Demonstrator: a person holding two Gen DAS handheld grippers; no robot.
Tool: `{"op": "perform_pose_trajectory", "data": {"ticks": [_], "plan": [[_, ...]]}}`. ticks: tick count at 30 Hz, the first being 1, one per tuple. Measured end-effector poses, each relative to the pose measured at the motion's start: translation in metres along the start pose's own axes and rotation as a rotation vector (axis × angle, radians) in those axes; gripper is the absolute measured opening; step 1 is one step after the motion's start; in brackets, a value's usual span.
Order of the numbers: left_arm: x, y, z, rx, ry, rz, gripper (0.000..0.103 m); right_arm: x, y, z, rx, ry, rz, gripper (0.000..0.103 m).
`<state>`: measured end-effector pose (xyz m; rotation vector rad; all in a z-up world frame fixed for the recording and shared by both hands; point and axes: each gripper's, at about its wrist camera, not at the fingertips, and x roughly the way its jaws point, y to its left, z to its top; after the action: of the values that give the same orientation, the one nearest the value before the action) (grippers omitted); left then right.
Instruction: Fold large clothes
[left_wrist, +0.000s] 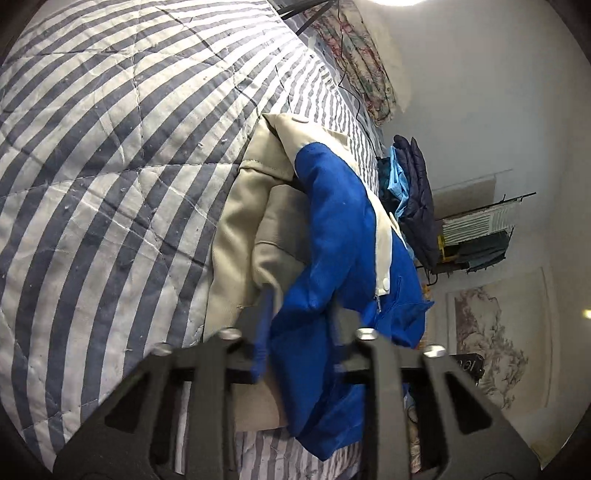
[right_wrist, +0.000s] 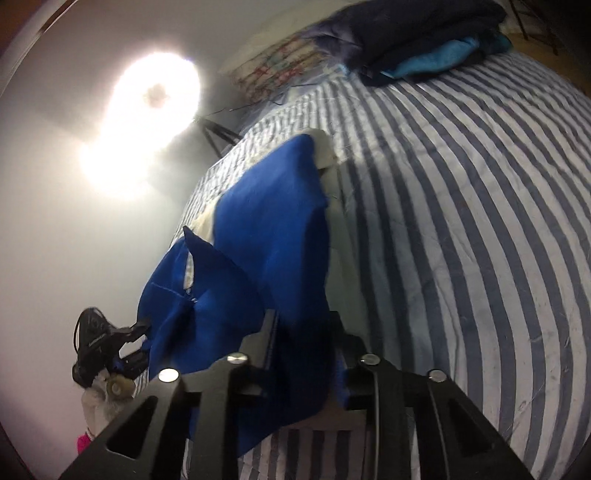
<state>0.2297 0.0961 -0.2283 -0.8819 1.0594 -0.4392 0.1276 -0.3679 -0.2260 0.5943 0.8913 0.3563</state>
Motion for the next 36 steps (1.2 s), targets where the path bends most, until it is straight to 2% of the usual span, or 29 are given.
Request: {"op": "perform_pose_trajectory", "data": {"ticks": [1, 2, 6, 10, 12, 14, 16, 18, 20, 22, 23, 24, 28, 29, 31, 32, 33, 36], "plan": [[-0.002, 0.000, 0.001, 0.004, 0.008, -0.007, 0.011, -0.001, 0.004, 0.002, -0.014, 0.002, 0.017, 0.005], [-0.005, 0.000, 0.002, 0.000, 0.015, -0.018, 0.008, -0.004, 0.007, 0.002, -0.016, 0.001, 0.036, 0.003], [-0.021, -0.008, 0.006, 0.023, 0.022, -0.033, 0.003, -0.022, 0.013, 0.003, 0.031, -0.011, 0.149, 0.000], [-0.033, -0.010, 0.010, 0.012, 0.028, -0.053, 0.001, -0.033, 0.002, -0.011, 0.151, -0.012, 0.259, 0.000], [-0.039, -0.010, 0.012, 0.034, 0.031, -0.052, 0.001, -0.027, -0.009, -0.021, 0.176, -0.001, 0.239, 0.000], [-0.037, -0.005, 0.012, 0.066, 0.032, 0.019, 0.001, -0.010, -0.021, -0.030, 0.192, 0.040, 0.184, 0.000], [-0.036, 0.000, 0.010, 0.043, 0.022, 0.006, 0.001, -0.004, -0.030, -0.034, 0.198, 0.035, 0.175, 0.000], [-0.039, 0.004, 0.005, 0.024, 0.005, -0.042, 0.001, 0.001, -0.034, -0.032, 0.209, 0.045, 0.188, 0.006], [-0.037, 0.001, 0.000, 0.042, 0.010, -0.052, 0.001, 0.006, -0.031, -0.029, 0.181, 0.059, 0.181, 0.017], [-0.028, -0.003, -0.002, 0.056, 0.024, -0.041, 0.001, 0.015, -0.026, -0.025, 0.148, 0.074, 0.155, 0.016], [-0.023, -0.004, -0.002, 0.045, 0.033, -0.031, 0.001, 0.019, -0.023, -0.024, 0.141, 0.084, 0.151, 0.007], [-0.018, -0.004, 0.000, 0.028, 0.046, -0.031, 0.001, 0.021, -0.018, -0.025, 0.143, 0.092, 0.157, 0.004], [-0.030, -0.018, 0.001, 0.024, 0.031, -0.105, 0.000, 0.002, -0.006, -0.027, 0.169, 0.073, 0.256, 0.000], [-0.031, -0.021, 0.001, 0.033, 0.027, -0.093, 0.000, 0.001, -0.006, -0.027, 0.157, 0.071, 0.242, 0.000], [-0.024, -0.016, -0.001, 0.079, 0.032, 0.059, 0.000, 0.008, -0.009, -0.030, 0.139, 0.094, 0.180, 0.000], [-0.019, -0.013, -0.003, 0.098, 0.038, 0.107, 0.000, 0.017, -0.011, -0.031, 0.120, 0.122, 0.132, 0.000], [-0.015, -0.009, -0.005, 0.101, 0.050, 0.130, 0.000, 0.023, -0.010, -0.033, 0.091, 0.142, 0.085, 0.000], [-0.020, -0.016, -0.009, 0.159, 0.048, 0.162, 0.002, 0.016, -0.002, -0.034, 0.004, 0.171, 0.057, 0.006]]}}
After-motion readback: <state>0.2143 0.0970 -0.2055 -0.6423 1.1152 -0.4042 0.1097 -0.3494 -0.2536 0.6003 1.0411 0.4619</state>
